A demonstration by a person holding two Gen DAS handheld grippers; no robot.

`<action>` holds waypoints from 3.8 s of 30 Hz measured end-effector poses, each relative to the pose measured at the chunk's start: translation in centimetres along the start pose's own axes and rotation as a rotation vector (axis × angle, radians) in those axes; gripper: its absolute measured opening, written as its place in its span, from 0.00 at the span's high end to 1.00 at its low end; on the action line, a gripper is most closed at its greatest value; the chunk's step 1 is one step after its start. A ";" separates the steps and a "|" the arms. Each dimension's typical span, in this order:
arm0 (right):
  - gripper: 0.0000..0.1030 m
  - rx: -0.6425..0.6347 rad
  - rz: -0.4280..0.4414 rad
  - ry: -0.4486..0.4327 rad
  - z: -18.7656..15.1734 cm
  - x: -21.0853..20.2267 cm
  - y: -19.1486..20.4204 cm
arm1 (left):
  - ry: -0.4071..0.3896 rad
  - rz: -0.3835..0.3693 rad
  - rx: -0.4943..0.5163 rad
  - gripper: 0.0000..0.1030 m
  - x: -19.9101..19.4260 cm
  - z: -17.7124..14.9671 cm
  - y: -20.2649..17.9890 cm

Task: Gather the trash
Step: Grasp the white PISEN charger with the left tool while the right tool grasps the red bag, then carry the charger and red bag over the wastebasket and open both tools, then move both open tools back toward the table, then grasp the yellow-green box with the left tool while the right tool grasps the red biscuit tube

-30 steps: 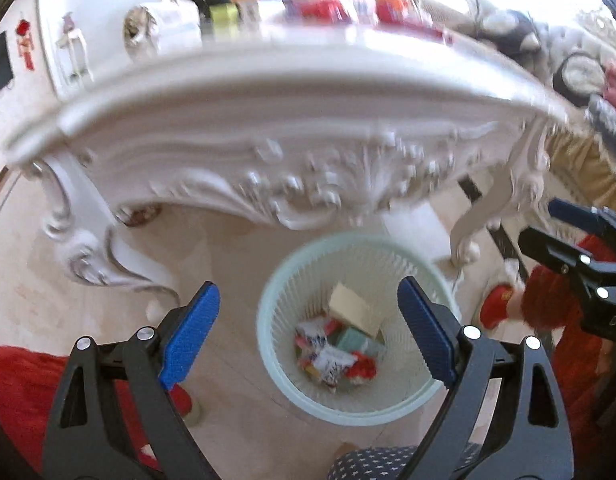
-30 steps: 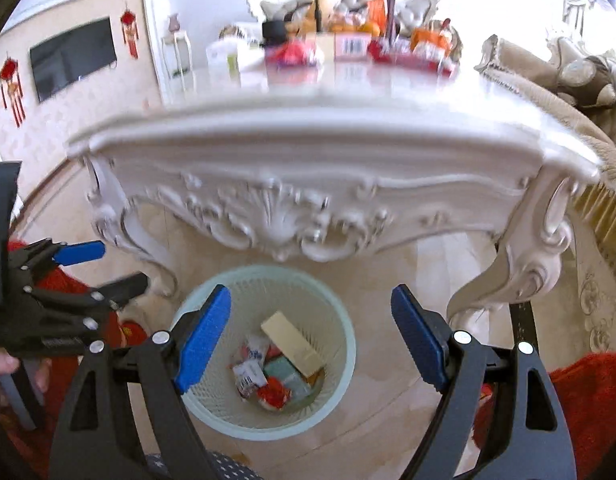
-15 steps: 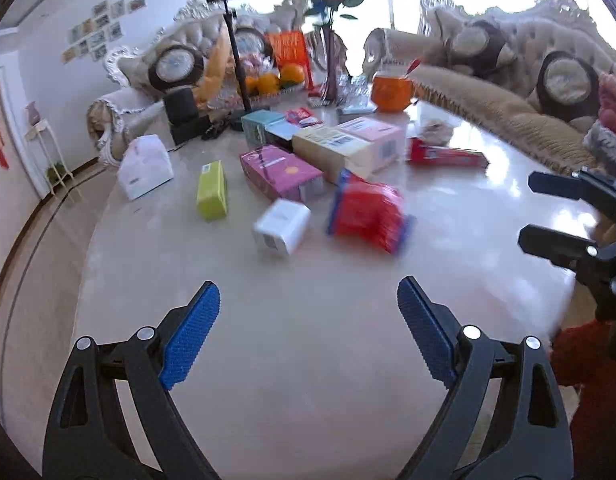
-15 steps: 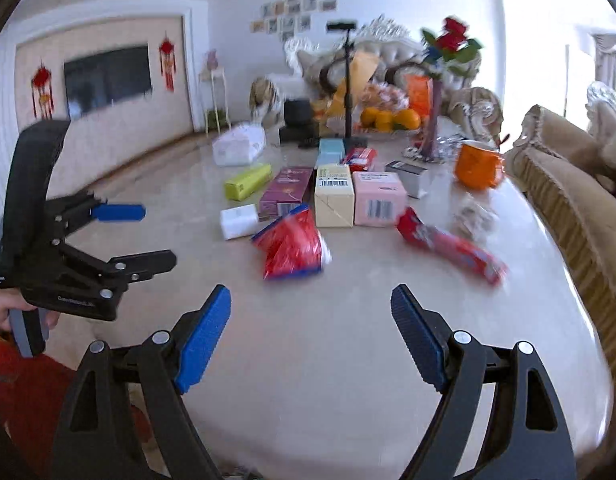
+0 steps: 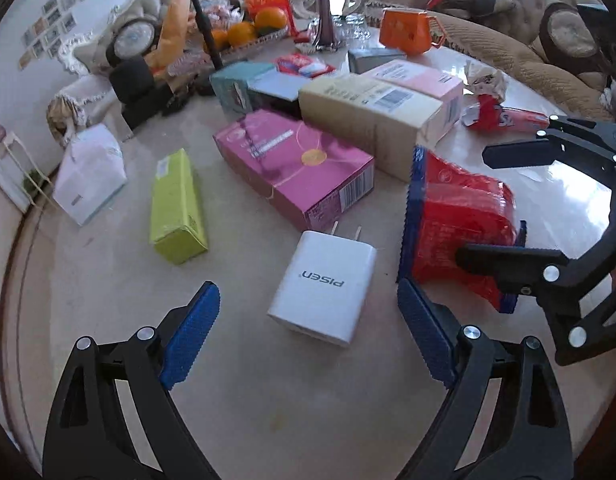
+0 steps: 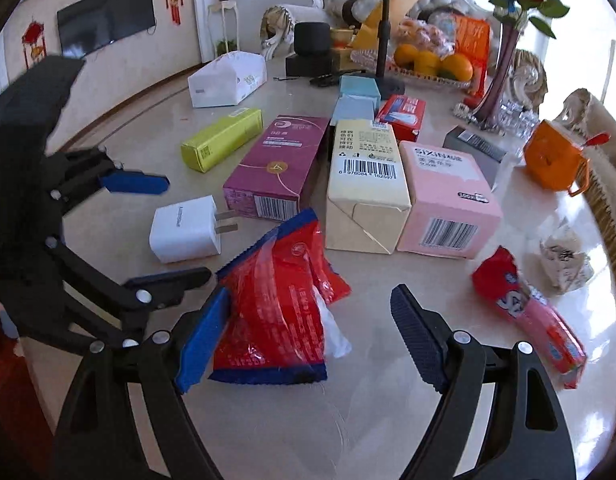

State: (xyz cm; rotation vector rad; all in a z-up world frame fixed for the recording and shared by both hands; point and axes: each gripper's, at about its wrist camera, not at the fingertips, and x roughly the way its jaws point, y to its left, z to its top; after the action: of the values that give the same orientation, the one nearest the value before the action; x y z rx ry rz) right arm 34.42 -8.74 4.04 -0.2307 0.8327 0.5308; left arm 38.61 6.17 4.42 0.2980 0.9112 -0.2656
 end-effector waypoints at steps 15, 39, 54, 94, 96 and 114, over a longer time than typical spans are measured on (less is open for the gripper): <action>0.68 0.141 0.092 -0.077 -2.9 -5.2 -1.5 | -0.086 -0.088 -0.229 0.61 -4.0 -2.4 0.6; 0.68 0.289 0.190 -0.014 -26.4 -13.9 6.8 | -0.011 -0.229 -0.231 0.61 -13.8 -26.3 -18.5; 0.19 0.330 0.048 0.122 -29.7 -6.2 6.2 | 0.145 -0.060 -0.282 0.12 -5.0 -30.8 -19.5; 0.19 0.007 -0.034 -0.306 -13.2 -20.0 -6.6 | -0.096 0.103 -0.353 0.10 -16.1 -13.4 -4.9; 0.19 -0.007 -0.013 -0.233 -10.9 -17.4 -8.8 | -0.077 0.113 -0.370 0.10 -14.0 -9.9 -2.2; 0.19 -0.098 0.051 0.055 -3.0 -3.7 -15.7 | -0.005 0.162 -0.405 0.10 0.8 3.3 6.8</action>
State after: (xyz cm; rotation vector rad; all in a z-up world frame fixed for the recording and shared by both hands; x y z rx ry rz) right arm 38.76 -24.52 4.72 -0.3156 0.8683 0.6165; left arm 43.90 11.21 6.61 -0.0042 0.9082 0.0696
